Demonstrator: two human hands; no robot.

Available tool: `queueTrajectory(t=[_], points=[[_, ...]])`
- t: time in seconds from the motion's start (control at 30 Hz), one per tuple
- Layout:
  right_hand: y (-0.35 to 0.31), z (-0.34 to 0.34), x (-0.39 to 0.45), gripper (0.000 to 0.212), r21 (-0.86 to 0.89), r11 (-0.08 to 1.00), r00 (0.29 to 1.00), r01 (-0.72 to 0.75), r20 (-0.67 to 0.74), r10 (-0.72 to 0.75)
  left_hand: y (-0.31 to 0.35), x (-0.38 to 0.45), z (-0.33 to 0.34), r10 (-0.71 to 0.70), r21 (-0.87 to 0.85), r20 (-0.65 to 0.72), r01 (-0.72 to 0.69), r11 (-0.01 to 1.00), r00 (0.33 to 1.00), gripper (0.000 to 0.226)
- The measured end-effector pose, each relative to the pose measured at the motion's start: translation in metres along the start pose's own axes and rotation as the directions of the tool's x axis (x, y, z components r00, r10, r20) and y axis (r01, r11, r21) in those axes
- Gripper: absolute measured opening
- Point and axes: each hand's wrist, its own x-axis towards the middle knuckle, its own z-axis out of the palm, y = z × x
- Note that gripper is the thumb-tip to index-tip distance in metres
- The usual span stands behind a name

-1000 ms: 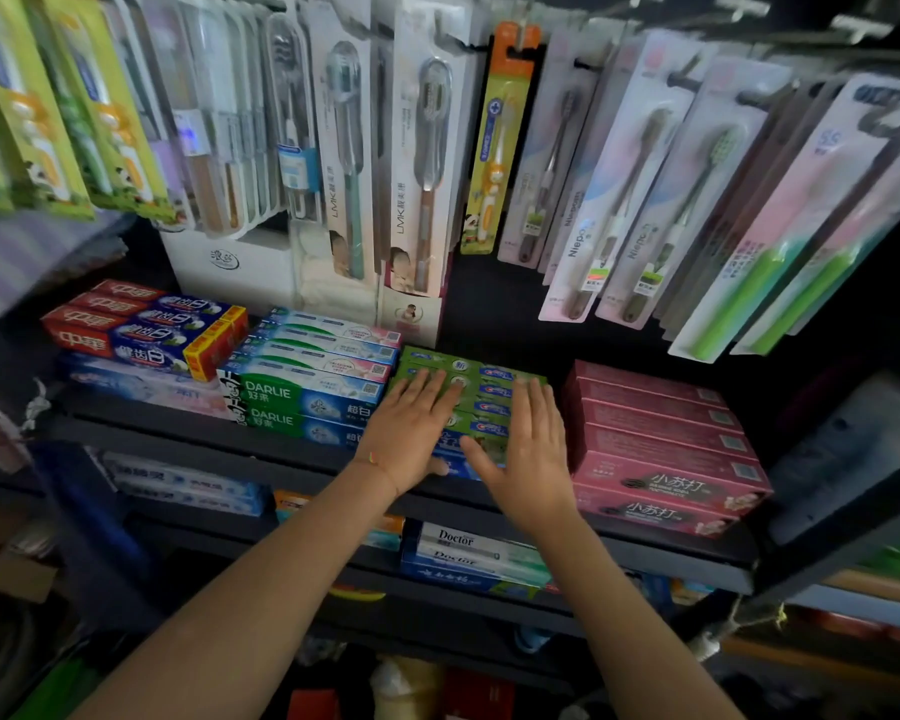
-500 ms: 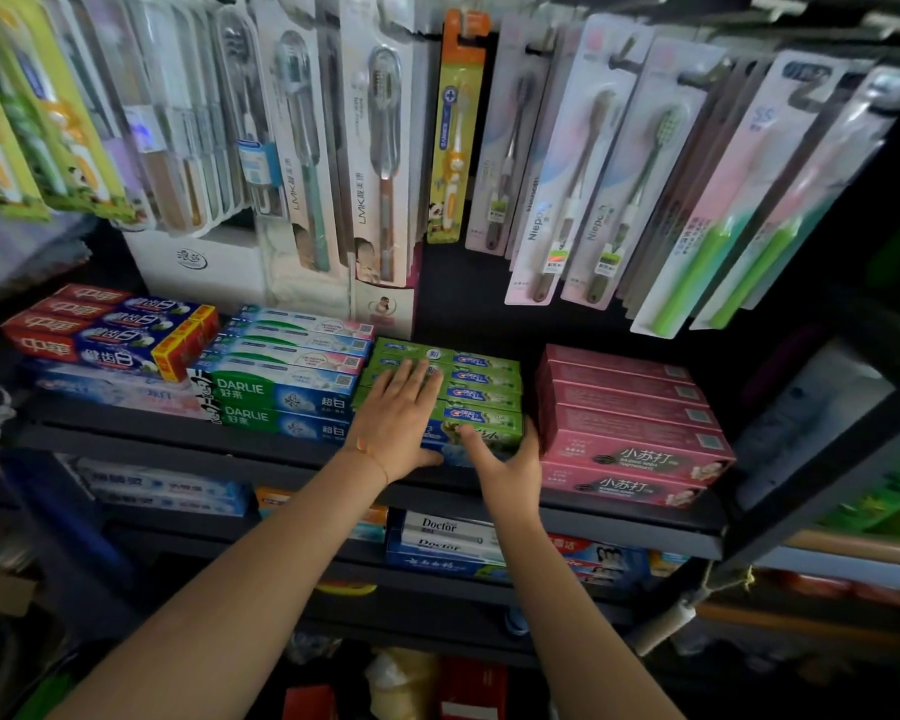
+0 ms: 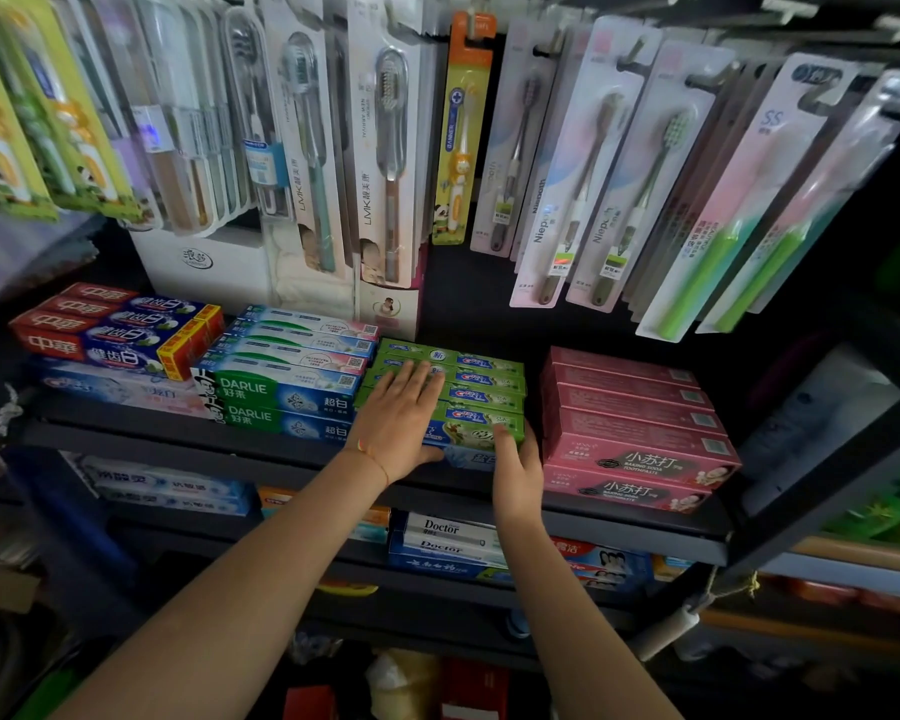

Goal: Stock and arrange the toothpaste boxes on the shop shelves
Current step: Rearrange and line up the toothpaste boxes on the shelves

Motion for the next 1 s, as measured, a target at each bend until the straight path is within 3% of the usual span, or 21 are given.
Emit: queueTrajectory(t=[0.67, 0.87, 1.0], points=[[-0.012, 0.000, 0.012, 0.042, 0.033, 0.999, 0.999, -0.033, -0.020, 0.033, 0.001, 0.000, -0.003, 0.010, -0.026, 0.012, -0.010, 1.000, 1.000, 0.107], [-0.023, 0.007, 0.024, 0.075, 0.075, 0.995, 0.997, -0.072, -0.028, 0.075, 0.000, 0.015, -0.013, 0.036, -0.043, 0.045, -0.034, 0.998, 0.998, 0.122], [-0.024, 0.005, 0.032, 0.069, 0.074, 0.992, 0.995, -0.104, -0.007, 0.104, -0.001, 0.028, -0.015, 0.051, -0.031, 0.114, -0.048, 0.998, 0.992, 0.131]])
